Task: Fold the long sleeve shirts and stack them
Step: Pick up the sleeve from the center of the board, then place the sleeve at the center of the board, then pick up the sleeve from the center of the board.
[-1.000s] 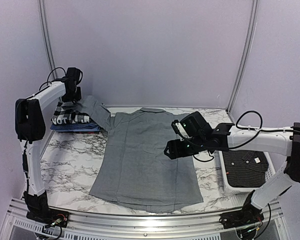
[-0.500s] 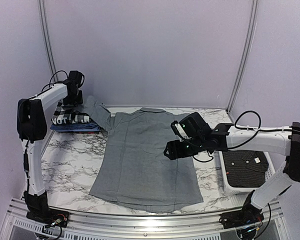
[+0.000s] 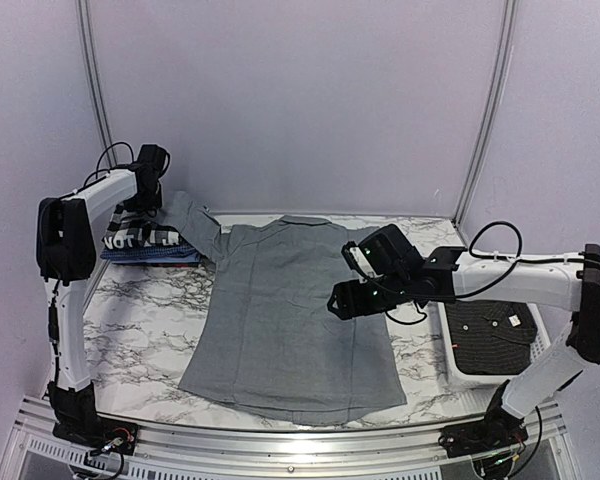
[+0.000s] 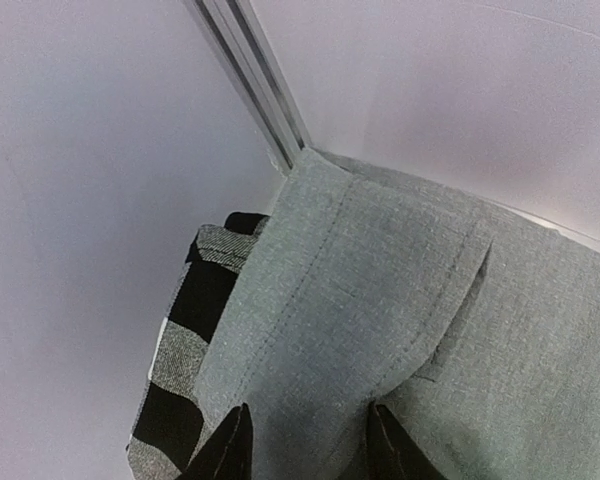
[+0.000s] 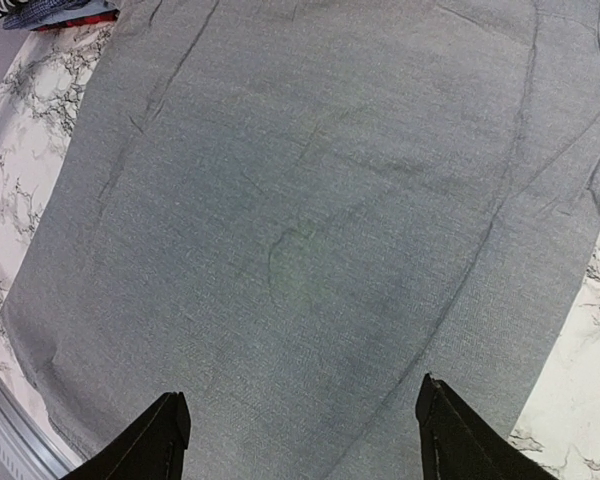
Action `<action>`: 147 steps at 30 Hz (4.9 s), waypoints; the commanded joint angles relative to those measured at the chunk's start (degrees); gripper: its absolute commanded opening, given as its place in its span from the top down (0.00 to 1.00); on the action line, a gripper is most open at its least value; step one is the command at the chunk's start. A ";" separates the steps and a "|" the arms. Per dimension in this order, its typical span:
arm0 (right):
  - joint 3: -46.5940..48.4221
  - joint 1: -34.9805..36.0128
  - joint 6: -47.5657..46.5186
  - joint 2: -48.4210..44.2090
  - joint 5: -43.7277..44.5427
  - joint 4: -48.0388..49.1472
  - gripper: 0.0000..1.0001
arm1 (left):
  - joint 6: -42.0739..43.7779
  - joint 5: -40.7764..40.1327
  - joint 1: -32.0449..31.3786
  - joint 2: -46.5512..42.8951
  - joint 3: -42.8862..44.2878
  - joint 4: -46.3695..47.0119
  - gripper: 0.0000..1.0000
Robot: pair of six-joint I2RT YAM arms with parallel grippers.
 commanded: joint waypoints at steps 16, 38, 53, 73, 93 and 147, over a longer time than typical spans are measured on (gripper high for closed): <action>2.03 -0.47 0.21 0.55 -0.48 1.29 0.26 | 0.85 -2.06 0.44 0.70 2.43 -0.82 1.00; 3.55 -1.29 -0.28 1.72 3.56 3.12 0.26 | 1.20 17.88 -8.65 -21.35 -8.03 -0.76 1.00; 2.32 -6.99 3.05 2.22 -4.54 12.87 0.26 | -17.44 33.81 -31.07 -27.06 -20.63 4.62 1.00; -6.64 -10.92 11.13 2.95 -17.14 36.63 0.18 | -30.72 46.62 -37.41 -18.26 -30.64 21.12 1.00; -10.33 -10.95 16.07 9.89 -17.68 36.99 0.16 | -29.41 46.34 -39.47 -18.72 -40.03 24.78 0.60; -9.43 -5.49 22.21 23.47 -25.40 47.57 0.52 | -28.99 48.88 -40.47 -13.10 -47.39 29.10 0.82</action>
